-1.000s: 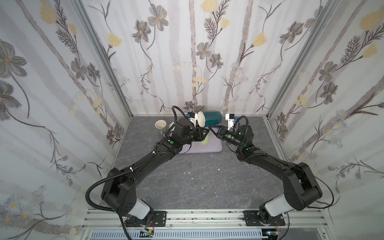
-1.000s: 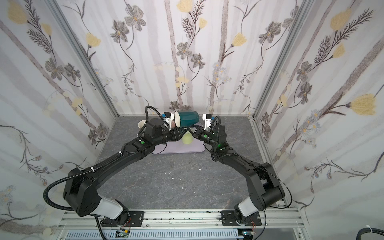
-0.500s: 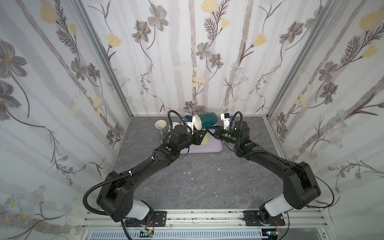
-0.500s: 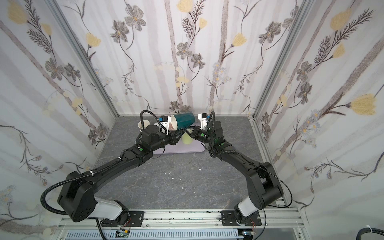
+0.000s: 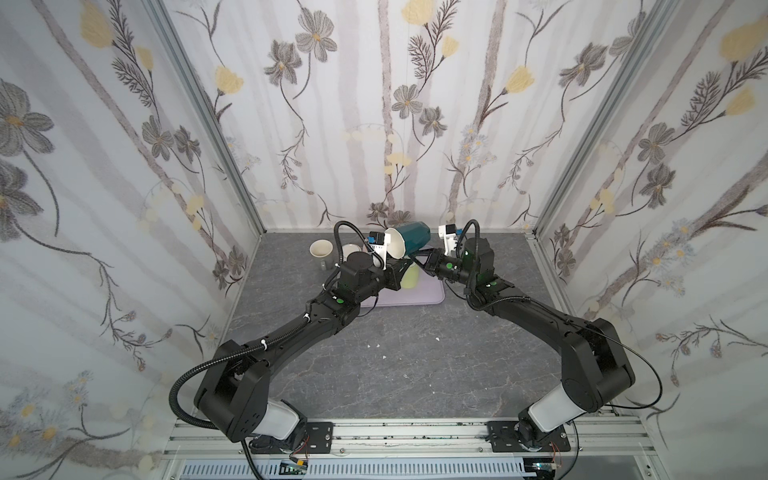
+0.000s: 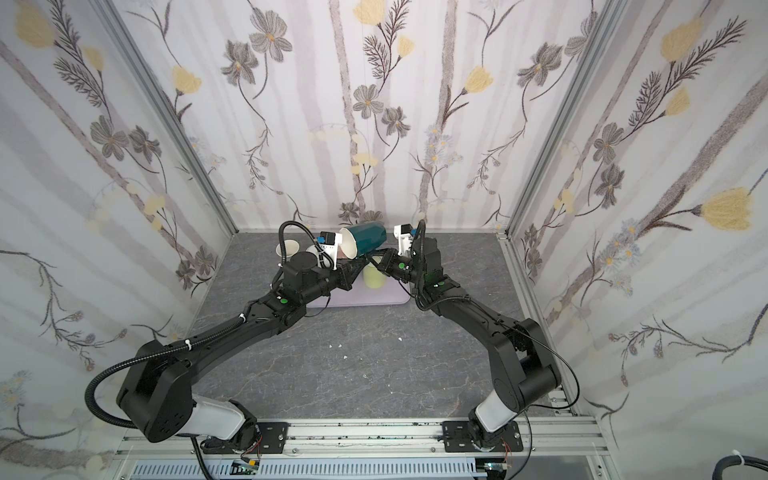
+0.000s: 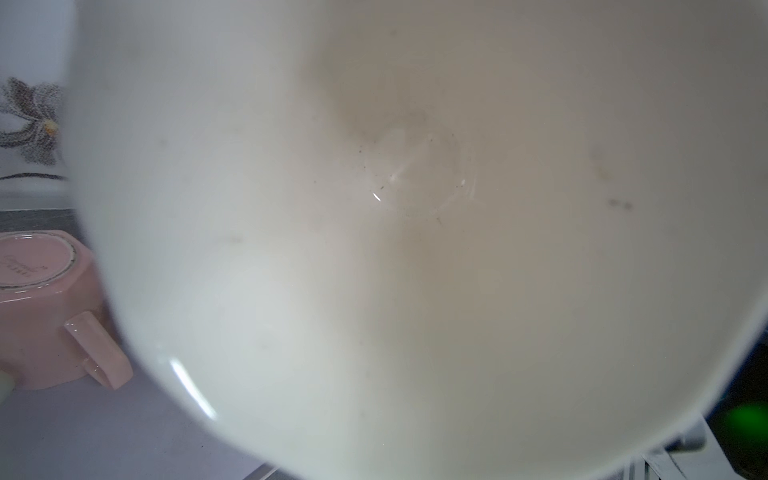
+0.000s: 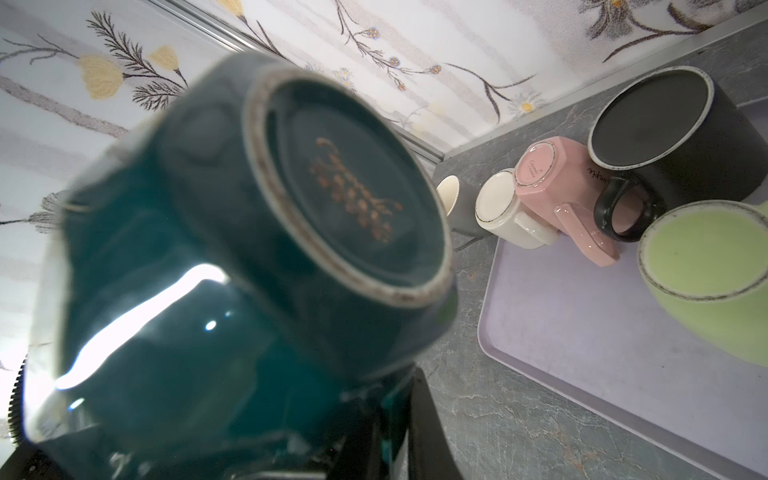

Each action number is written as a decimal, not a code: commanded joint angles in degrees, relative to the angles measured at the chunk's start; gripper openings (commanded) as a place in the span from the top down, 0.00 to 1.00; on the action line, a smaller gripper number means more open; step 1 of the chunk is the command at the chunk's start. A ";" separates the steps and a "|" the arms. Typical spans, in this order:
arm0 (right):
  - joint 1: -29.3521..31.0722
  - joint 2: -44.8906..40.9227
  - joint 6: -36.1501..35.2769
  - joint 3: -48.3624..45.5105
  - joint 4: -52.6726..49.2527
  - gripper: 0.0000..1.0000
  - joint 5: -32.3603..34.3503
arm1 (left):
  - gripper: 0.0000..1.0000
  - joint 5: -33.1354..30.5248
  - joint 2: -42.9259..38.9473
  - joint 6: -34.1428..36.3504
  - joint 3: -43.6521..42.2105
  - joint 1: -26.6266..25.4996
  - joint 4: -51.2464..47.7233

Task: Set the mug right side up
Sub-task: 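Tilt the dark green mug with the left gripper while the right holds its handle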

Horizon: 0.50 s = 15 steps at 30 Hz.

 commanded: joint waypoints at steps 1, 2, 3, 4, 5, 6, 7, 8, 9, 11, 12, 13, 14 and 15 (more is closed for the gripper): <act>0.84 0.29 -2.70 0.36 0.49 0.96 -5.40 | 1.00 -1.99 0.19 -0.84 0.38 0.01 8.72; 0.92 0.22 -2.70 0.18 0.67 0.96 -5.25 | 1.00 -2.49 -0.01 -0.88 0.40 0.02 8.40; 0.93 0.22 -2.62 0.01 0.99 0.96 -5.21 | 1.00 -3.31 -0.14 -1.01 0.54 0.01 7.71; 0.93 0.13 -2.50 -0.22 1.45 0.94 -5.25 | 1.00 -3.81 -0.37 -1.05 0.78 0.00 6.80; 0.92 -0.03 -2.37 -0.64 2.03 0.93 -5.21 | 1.00 -4.56 -0.52 -1.06 1.23 0.02 5.41; 0.82 -0.23 -1.98 -1.18 2.97 0.90 -5.08 | 1.00 -5.04 -0.82 -0.93 1.94 -0.03 3.57; 0.81 -0.31 -1.40 -1.82 4.21 0.87 -5.04 | 1.00 -5.38 -1.14 -0.67 2.62 -0.06 2.07; 0.71 -0.36 -0.53 -2.56 5.90 0.85 -5.19 | 1.00 -5.87 -1.46 -0.51 3.18 -0.15 0.58; 0.67 -0.33 0.26 -3.05 7.45 0.83 -5.65 | 1.00 -6.49 -1.78 -0.37 3.69 -0.30 -0.60; 0.67 -0.02 1.61 -3.67 9.90 0.77 -6.31 | 1.00 -7.09 -2.03 -0.27 4.19 -0.42 -2.07; 0.67 0.04 2.14 -3.94 10.98 0.74 -6.73 | 1.00 -7.45 -2.20 -0.43 4.32 -0.50 -2.69; 0.68 0.21 2.30 -4.04 11.54 0.73 -7.02 | 1.00 -7.61 -2.09 -0.52 4.54 -0.44 -3.11; 0.66 0.04 2.44 -4.21 11.82 0.68 -7.06 | 1.00 -7.75 -2.05 -0.61 5.14 -0.41 -4.18; 0.66 -0.13 2.12 -4.36 11.85 0.62 -6.89 | 1.00 -7.69 -1.83 -0.62 5.99 -0.57 -5.39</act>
